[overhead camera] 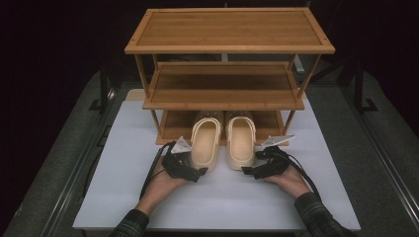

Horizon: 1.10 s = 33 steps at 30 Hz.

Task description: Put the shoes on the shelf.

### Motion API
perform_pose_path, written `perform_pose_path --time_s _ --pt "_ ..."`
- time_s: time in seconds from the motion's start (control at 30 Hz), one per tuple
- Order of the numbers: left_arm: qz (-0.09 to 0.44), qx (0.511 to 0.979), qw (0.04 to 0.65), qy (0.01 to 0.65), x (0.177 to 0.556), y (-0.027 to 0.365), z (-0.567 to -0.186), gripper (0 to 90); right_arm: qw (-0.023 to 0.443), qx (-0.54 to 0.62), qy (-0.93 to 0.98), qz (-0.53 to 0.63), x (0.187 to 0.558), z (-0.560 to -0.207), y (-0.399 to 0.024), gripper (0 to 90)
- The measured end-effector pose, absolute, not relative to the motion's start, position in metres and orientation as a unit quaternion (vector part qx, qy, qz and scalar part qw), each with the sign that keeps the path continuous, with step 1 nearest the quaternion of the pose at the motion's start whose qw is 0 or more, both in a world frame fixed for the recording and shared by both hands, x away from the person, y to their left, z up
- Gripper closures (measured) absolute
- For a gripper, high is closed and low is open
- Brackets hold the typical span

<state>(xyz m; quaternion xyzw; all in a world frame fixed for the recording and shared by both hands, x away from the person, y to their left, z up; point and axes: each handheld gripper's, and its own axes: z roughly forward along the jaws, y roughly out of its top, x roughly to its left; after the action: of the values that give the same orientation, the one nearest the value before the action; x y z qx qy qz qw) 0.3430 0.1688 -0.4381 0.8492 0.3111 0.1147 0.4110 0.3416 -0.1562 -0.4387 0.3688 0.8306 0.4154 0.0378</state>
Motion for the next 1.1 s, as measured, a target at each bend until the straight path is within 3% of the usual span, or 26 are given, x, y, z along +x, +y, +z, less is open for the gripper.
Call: perform_pose_path --time_s 0.13,0.23,0.53,0.67,1.1 --pt "0.114 0.849 0.419 0.301 0.346 0.156 -0.439 0.2 0.040 0.369 0.832 0.412 0.345 -0.438 -0.150 11.9" --pt "0.141 0.856 0.396 0.302 0.347 0.144 -0.440 0.0 0.052 0.373 0.834 0.404 0.349 -0.438 -0.145 10.2" --pt "0.142 0.850 0.401 0.311 0.365 0.141 -0.442 0.0 0.059 0.389 0.822 0.411 0.366 -0.440 -0.144 9.7" --pt "0.141 0.848 0.401 0.318 0.376 0.140 -0.440 0.0 0.085 0.386 0.827 0.400 0.375 -0.434 -0.138 7.5" --pt "0.143 0.853 0.396 0.310 0.407 0.141 -0.438 0.0 0.075 0.413 0.807 0.416 0.400 -0.443 -0.137 7.2"
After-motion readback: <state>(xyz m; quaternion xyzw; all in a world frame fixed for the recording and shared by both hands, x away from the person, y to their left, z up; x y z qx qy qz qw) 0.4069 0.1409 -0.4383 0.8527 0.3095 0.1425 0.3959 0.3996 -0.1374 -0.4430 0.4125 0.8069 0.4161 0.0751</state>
